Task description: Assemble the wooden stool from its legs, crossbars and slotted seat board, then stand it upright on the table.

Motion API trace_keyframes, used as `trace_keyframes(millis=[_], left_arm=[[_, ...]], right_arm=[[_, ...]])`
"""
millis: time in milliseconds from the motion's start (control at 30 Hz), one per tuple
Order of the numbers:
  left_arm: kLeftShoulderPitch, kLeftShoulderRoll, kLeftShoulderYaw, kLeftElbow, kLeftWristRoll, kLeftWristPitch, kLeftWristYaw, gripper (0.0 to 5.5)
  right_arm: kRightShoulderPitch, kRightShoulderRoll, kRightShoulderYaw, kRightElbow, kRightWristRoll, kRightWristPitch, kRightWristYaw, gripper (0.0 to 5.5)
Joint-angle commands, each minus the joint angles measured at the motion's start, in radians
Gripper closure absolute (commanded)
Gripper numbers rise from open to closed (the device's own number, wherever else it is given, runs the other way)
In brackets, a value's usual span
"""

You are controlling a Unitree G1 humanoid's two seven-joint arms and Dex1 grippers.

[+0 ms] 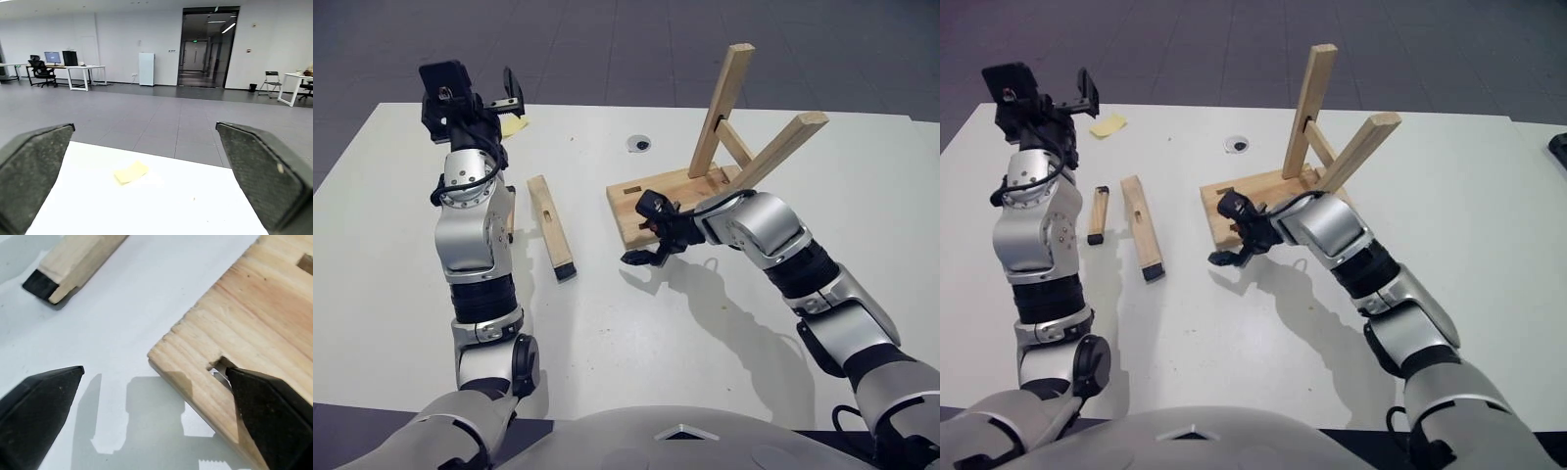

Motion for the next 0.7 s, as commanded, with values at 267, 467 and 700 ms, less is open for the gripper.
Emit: trace_keyframes(millis=[267, 467, 700], left_arm=[[0.032, 0.012, 0.005, 0.006, 0.032, 0.031, 0.038, 0.10], [0.040, 0.015, -0.029, 0.004, 0.067, 0.029, 0.044, 0.10], [0.066, -0.002, -0.048, -0.010, 0.082, 0.037, 0.041, 0.10]], right_arm=[[0.058, -0.391, 0.252, -0.228, -0.388, -0.780, 0.482, 0.11], [0.075, -0.500, 0.144, -0.185, -0.562, -1.074, 0.437, 0.11], [0.339, -0.639, -0.235, -0.372, -0.265, -0.861, 0.417, 0.11]])
